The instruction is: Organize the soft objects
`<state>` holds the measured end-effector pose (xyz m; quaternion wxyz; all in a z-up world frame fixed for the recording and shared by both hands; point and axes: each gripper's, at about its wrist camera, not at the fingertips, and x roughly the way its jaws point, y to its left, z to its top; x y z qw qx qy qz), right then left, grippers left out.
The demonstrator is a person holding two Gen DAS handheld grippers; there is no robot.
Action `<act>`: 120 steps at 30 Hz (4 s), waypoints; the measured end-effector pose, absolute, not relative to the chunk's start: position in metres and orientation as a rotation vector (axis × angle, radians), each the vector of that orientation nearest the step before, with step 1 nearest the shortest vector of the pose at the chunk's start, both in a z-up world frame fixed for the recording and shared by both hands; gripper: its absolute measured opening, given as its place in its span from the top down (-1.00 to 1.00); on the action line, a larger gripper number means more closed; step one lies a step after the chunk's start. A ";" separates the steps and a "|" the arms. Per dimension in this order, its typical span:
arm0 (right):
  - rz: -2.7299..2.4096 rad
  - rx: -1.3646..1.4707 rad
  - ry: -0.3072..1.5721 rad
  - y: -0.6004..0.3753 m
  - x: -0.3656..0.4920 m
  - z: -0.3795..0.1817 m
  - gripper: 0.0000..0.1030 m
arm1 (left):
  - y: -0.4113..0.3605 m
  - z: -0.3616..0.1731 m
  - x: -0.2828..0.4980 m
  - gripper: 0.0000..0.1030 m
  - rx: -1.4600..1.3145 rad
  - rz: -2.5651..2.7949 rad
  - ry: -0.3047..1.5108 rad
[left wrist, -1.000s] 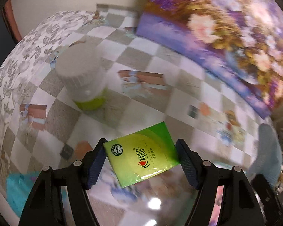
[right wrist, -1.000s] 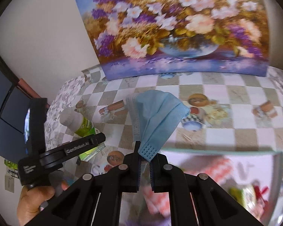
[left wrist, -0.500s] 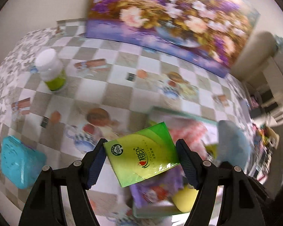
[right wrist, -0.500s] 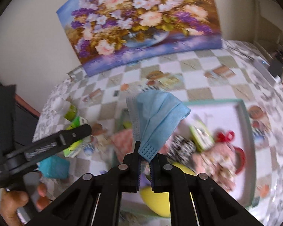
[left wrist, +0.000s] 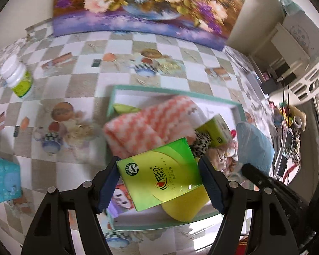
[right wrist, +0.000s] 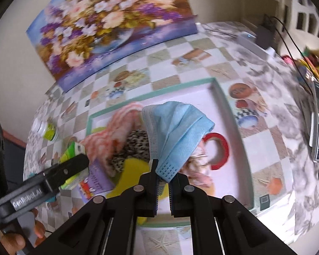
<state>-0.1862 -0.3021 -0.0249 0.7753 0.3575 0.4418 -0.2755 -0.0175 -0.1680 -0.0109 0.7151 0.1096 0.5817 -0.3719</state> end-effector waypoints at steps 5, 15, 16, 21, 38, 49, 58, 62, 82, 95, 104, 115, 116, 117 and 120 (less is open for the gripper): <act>-0.588 0.783 0.969 -0.305 -0.182 -0.033 0.78 | -0.176 -0.020 -0.020 -0.46 0.258 -0.835 1.313; -0.602 0.786 0.991 -0.305 -0.181 -0.039 -0.02 | -0.164 -0.012 -0.016 -0.75 0.250 -0.801 1.266; -0.605 0.786 0.992 -0.305 -0.182 -0.039 -0.11 | -0.161 -0.012 -0.015 -0.75 0.246 -0.792 1.261; -0.631 0.768 1.014 -0.300 -0.183 -0.041 -0.40 | -0.140 -0.011 -0.011 -0.88 0.249 -0.733 1.226; -0.625 0.636 0.988 -0.241 -0.186 -0.023 -1.00 | -0.070 -0.005 -0.022 -0.90 0.329 -0.578 1.114; -0.589 0.519 0.962 -0.206 -0.173 -0.005 -1.00 | -0.037 0.013 -0.028 -0.90 0.311 -0.471 1.048; -0.573 0.473 0.960 -0.195 -0.167 0.000 -1.00 | -0.028 0.020 -0.038 -0.90 0.360 -0.418 0.993; -0.567 0.460 0.966 -0.193 -0.164 0.000 -1.00 | -0.028 0.020 -0.037 -0.90 0.361 -0.415 0.994; -0.560 0.437 0.997 -0.188 -0.159 -0.005 -1.00 | -0.020 0.003 -0.023 -0.90 0.370 -0.348 1.087; -0.558 0.432 1.010 -0.186 -0.157 -0.006 -1.00 | -0.013 -0.001 -0.017 -0.90 0.340 -0.317 1.122; -0.555 0.426 1.023 -0.186 -0.156 -0.009 -1.00 | -0.012 -0.003 -0.015 -0.90 0.333 -0.312 1.138; -0.553 0.425 1.034 -0.187 -0.156 -0.010 -1.00 | -0.012 -0.005 -0.015 -0.90 0.331 -0.310 1.147; -0.552 0.423 1.036 -0.187 -0.156 -0.010 -1.00 | -0.011 -0.005 -0.015 -0.90 0.330 -0.309 1.148; -0.551 0.422 1.038 -0.186 -0.156 -0.010 -1.00 | -0.011 -0.005 -0.015 -0.90 0.329 -0.308 1.149; -0.551 0.422 1.040 -0.186 -0.155 -0.011 -1.00 | -0.010 -0.006 -0.014 -0.90 0.326 -0.307 1.154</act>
